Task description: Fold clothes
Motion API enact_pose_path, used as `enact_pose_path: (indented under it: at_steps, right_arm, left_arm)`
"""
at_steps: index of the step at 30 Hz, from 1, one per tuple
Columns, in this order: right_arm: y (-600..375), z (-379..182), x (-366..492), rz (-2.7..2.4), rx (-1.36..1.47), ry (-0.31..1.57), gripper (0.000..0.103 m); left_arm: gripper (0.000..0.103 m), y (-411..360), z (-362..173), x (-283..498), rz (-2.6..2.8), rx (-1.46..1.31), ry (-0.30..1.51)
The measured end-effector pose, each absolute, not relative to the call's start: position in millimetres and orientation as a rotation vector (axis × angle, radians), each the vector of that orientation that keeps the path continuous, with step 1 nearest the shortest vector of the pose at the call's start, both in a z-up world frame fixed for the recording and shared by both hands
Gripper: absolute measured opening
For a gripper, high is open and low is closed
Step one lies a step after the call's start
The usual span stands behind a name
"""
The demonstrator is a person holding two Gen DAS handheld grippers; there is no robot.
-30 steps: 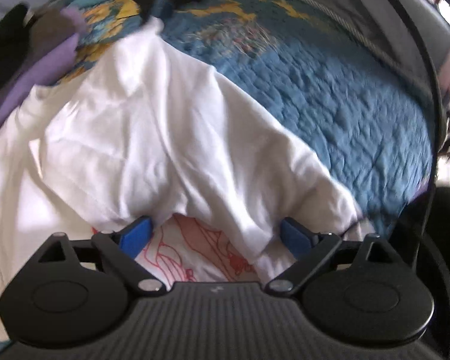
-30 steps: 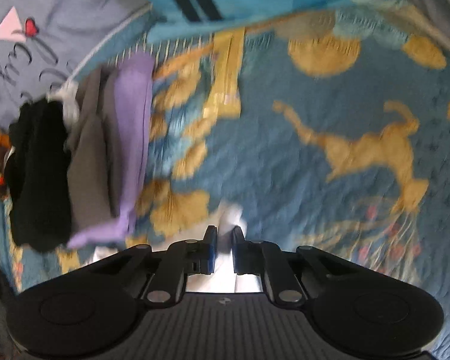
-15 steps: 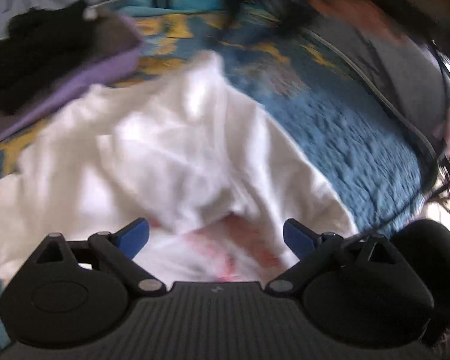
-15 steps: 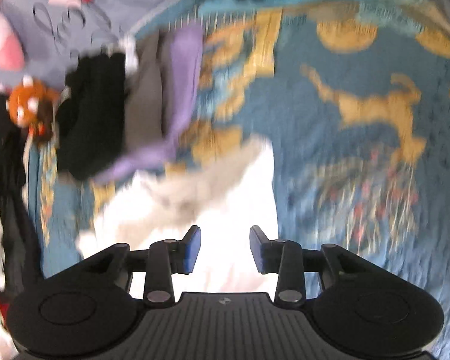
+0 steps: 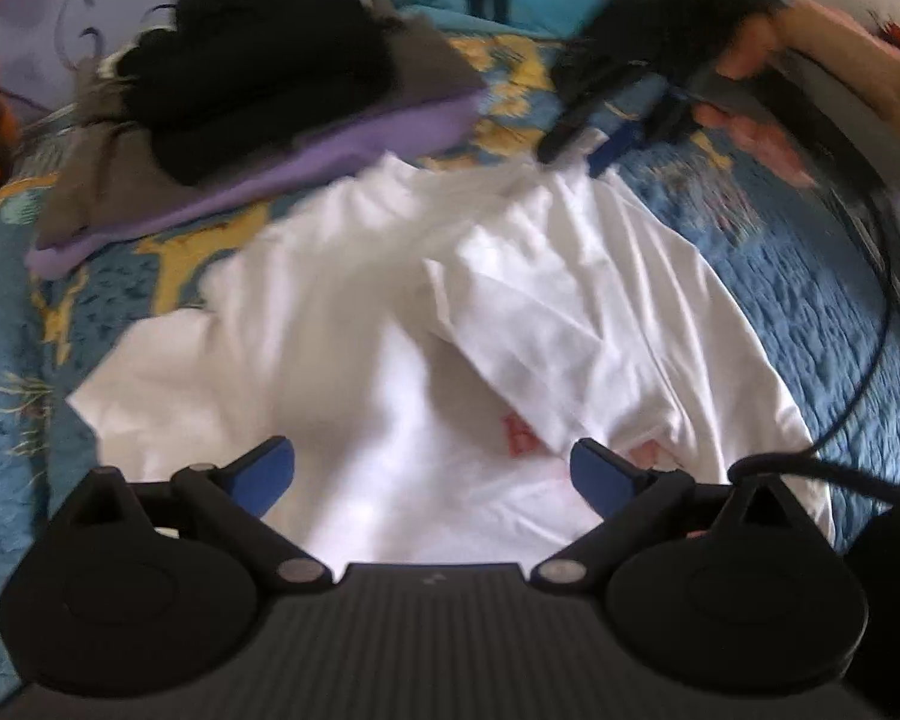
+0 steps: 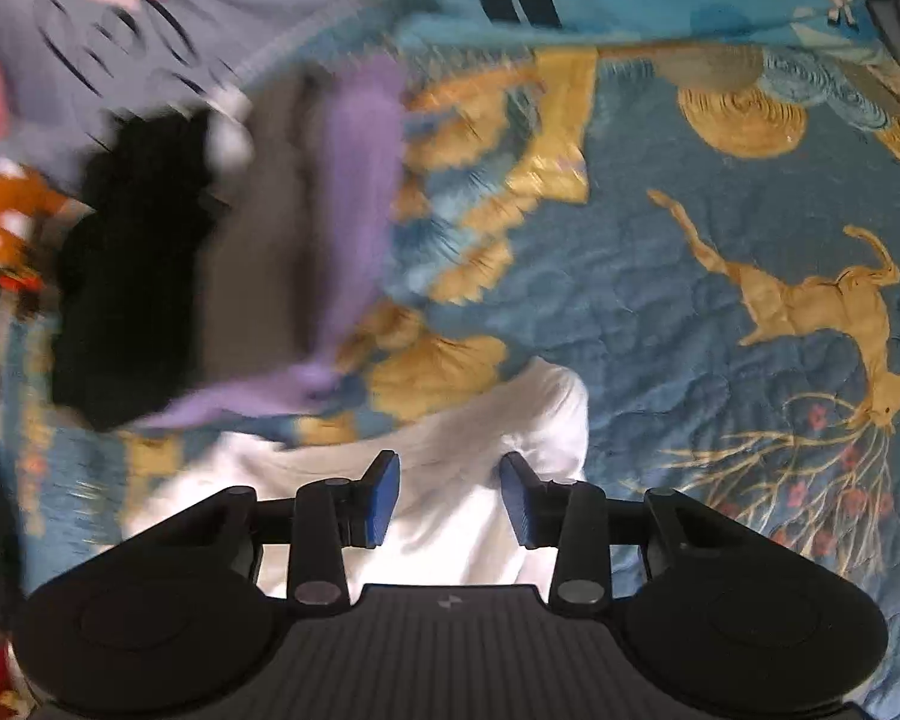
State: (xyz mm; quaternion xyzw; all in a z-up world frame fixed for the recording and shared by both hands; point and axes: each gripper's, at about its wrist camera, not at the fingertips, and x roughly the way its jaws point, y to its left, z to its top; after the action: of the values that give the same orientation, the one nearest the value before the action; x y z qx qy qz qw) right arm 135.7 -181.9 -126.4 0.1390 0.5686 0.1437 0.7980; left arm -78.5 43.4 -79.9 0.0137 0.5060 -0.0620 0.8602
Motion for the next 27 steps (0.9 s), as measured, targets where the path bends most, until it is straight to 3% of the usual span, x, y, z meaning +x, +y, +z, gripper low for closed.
enact_pose_path:
  at_steps: [2,4,7,13,17,27]
  right_arm:
    - [-193.0,-110.0,109.1,0.352,0.322,1.144,0.046]
    - [-203.8,-94.0,82.0,0.394,0.342,1.065,0.058]
    - [-203.5,-86.4,11.3,0.380,0.175,0.910,0.063]
    - [-171.6,-100.0,-111.0,0.405,-0.311,0.630,0.064]
    - [-124.2,-127.8,-148.6,0.467,-0.676,0.490,0.065]
    - [-18.4,-163.8,-115.7,0.442,-0.837,0.536,0.062]
  left_arm:
    - [0.103,54.7,-72.4,-73.1,-0.123,0.004,1.039]
    - [0.103,66.5,-65.0,-64.6,-0.139,-0.031,1.015]
    - [0.103,82.0,-57.2,-46.4,-0.248,-0.103,0.972]
    - [0.103,96.8,-59.6,-11.2,-0.426,-0.129,0.946]
    - [0.103,116.0,-54.8,-28.6,-0.398,-0.120,0.947]
    - [0.103,159.9,-26.7,-111.7,-0.262,-0.136,0.898]
